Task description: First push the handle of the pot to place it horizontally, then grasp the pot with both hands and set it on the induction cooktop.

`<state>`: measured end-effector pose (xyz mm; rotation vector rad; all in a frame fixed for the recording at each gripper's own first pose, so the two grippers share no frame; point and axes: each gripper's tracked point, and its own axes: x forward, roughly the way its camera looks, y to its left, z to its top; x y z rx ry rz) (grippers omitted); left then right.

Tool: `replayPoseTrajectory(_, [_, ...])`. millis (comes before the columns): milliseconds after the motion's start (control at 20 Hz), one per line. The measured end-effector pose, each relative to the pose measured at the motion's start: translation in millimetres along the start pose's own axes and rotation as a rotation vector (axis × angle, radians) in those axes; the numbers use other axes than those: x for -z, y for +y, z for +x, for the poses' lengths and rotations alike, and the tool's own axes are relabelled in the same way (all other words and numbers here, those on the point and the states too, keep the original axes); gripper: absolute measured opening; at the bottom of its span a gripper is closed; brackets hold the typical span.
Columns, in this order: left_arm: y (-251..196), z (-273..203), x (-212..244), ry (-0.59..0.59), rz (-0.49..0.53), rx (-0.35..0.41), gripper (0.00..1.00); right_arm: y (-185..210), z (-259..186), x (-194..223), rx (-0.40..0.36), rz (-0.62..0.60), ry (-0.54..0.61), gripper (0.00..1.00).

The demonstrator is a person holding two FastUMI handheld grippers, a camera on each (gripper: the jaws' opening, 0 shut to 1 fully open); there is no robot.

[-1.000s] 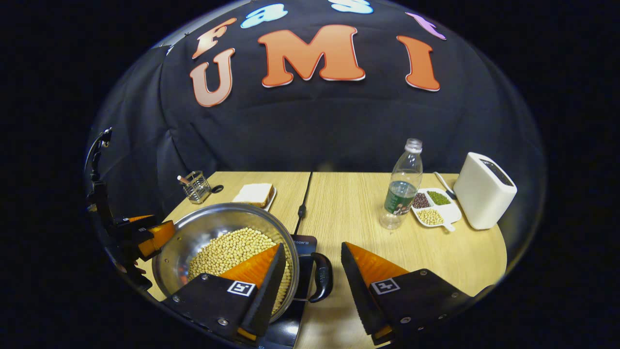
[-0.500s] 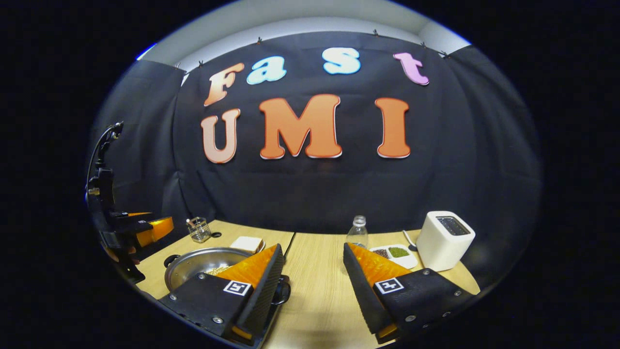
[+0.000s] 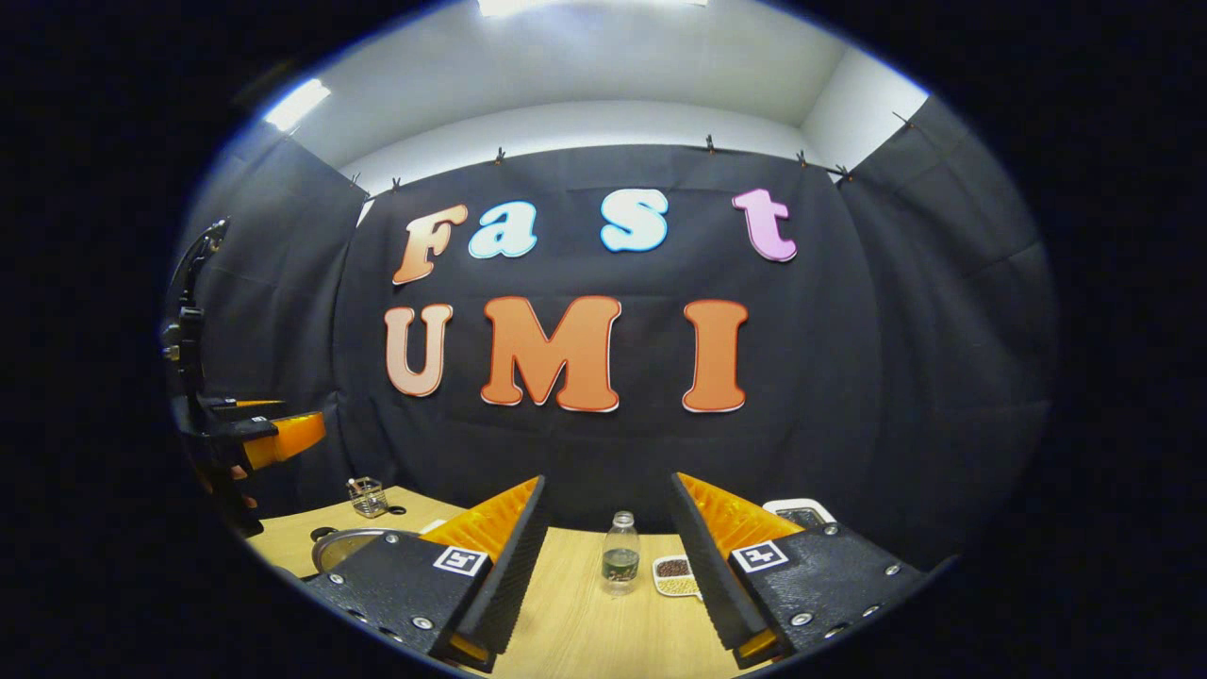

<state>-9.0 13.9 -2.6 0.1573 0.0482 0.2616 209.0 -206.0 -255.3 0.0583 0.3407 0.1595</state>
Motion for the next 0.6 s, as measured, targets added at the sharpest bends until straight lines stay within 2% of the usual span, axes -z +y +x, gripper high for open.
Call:
replayPoseTrajectory(50, [-2.7,-2.1,-5.3,-0.004,0.005,-0.005,0.96,-4.5,-0.3,-7.5,0.003,-0.008,-0.015,0.80])
replayPoseTrajectory(100, [-3.8,-6.5,-10.6,-0.009,0.004,-0.011,1.00,-8.6,-3.4,-17.0,0.005,-0.017,-0.031,0.79])
replayPoseTrajectory(200, [-12.9,-8.6,-27.7,-0.051,-0.014,-0.002,1.00,-17.4,-4.5,-29.7,0.018,-0.036,-0.058,0.81])
replayPoseTrajectory(250, [-14.3,-7.9,-35.7,-0.079,-0.016,-0.008,0.96,-22.5,-1.5,-34.5,0.034,-0.047,-0.067,0.82])
replayPoseTrajectory(300, [-9.7,-7.5,-39.4,-0.091,-0.014,-0.025,0.96,-24.2,-4.6,-38.4,0.040,-0.059,-0.069,0.82])
replayPoseTrajectory(400, [-12.2,-8.3,-37.9,-0.095,-0.021,-0.039,1.00,-16.5,-4.6,-45.8,0.024,-0.074,-0.080,0.83])
replayPoseTrajectory(600, [-15.6,-14.1,-63.2,-0.150,-0.090,-0.034,1.00,-10.0,-9.9,-69.8,0.000,-0.107,-0.138,0.87])
